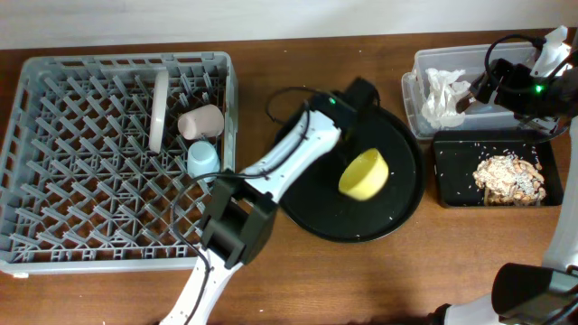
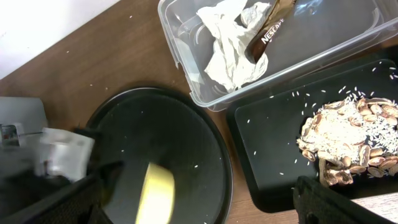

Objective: Sort waste into correct bins and load items into the dishwasher rack

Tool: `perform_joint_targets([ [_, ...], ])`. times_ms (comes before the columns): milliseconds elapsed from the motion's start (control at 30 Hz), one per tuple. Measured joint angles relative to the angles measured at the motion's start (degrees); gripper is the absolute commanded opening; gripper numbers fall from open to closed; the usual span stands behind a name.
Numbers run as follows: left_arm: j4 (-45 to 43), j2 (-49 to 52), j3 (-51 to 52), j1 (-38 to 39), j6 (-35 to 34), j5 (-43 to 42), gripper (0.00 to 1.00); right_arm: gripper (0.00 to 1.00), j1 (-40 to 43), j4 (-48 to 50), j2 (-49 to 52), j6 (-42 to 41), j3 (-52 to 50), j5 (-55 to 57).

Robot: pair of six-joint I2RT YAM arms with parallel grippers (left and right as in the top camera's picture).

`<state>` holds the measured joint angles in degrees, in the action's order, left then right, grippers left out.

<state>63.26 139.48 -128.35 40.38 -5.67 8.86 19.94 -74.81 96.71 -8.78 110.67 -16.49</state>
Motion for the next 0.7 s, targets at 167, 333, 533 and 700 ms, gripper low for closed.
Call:
perform_joint_targets([
  [167, 7.15, 0.00, -11.10, -1.36, 0.81, 2.67, 0.54, 0.98, 0.00, 0.02, 0.00, 0.00, 0.00, 0.02],
  [333, 14.99, -0.02, -15.50, 0.28, 8.70, -7.93, 0.58, 0.98, 0.00, 0.00, 0.00, 0.24, 0.00, 0.02],
  [533, 17.79, -0.02, -15.50, 5.49, 14.49, -16.44, 0.59, 0.98, 0.00, 0.00, 0.00, 0.42, 0.00, 0.02],
  [700, 14.01, 0.15, -15.50, 11.52, 15.32, -18.01, 0.59, 0.98, 0.00, -0.20, 0.00, 0.44, 0.00, 0.02],
])
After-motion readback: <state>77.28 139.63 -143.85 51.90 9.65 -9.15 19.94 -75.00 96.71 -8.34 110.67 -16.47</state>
